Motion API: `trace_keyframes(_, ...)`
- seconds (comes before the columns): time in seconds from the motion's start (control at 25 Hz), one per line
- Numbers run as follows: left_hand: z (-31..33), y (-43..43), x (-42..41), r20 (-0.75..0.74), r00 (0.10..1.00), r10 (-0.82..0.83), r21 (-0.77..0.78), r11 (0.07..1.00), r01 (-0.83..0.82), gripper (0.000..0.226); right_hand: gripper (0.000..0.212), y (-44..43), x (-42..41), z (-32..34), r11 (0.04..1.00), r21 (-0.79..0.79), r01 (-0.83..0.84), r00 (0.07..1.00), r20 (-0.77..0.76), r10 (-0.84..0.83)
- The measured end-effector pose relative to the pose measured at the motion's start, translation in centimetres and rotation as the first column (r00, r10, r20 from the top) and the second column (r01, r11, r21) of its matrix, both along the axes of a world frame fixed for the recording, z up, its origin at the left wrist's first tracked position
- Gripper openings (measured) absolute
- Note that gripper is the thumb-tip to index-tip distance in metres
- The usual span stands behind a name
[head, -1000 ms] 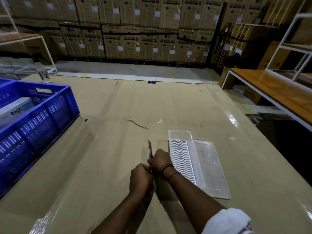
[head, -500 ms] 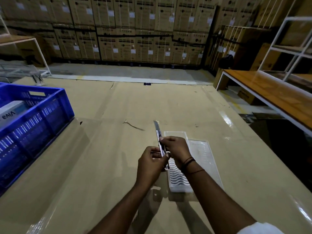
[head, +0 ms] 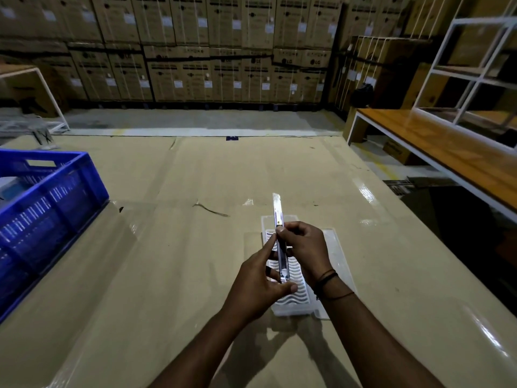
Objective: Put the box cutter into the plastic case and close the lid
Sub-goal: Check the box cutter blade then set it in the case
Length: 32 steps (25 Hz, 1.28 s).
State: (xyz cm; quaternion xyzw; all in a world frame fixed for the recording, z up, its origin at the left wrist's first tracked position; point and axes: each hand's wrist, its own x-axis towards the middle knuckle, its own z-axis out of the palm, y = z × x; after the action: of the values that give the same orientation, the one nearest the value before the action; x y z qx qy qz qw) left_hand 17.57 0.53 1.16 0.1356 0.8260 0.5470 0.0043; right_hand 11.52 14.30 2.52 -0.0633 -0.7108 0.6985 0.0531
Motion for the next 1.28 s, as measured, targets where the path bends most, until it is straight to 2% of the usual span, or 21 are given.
trace_keyframes(0.64,-0.7,1.1,-0.6,-0.023,1.0,0.012,0.003,1.0,-0.012,0.107,0.018,1.0,0.7,-0.1,0.998,-0.049,-0.028,0.999,-0.023,0.027)
trace_keyframes(1.08,-0.7,1.1,-0.8,-0.004,1.0,0.026,0.006,1.0,-0.026,0.108,0.04,1.1,1.3,-0.2,0.998,0.001,-0.066,0.996,-0.059,0.066)
trace_keyframes(1.28,-0.5,1.0,-0.8,-0.004,1.0,0.031,-0.014,0.999,-0.031,0.107,0.042,1.2,1.5,-0.4,0.997,0.012,-0.075,0.995,-0.065,0.075)
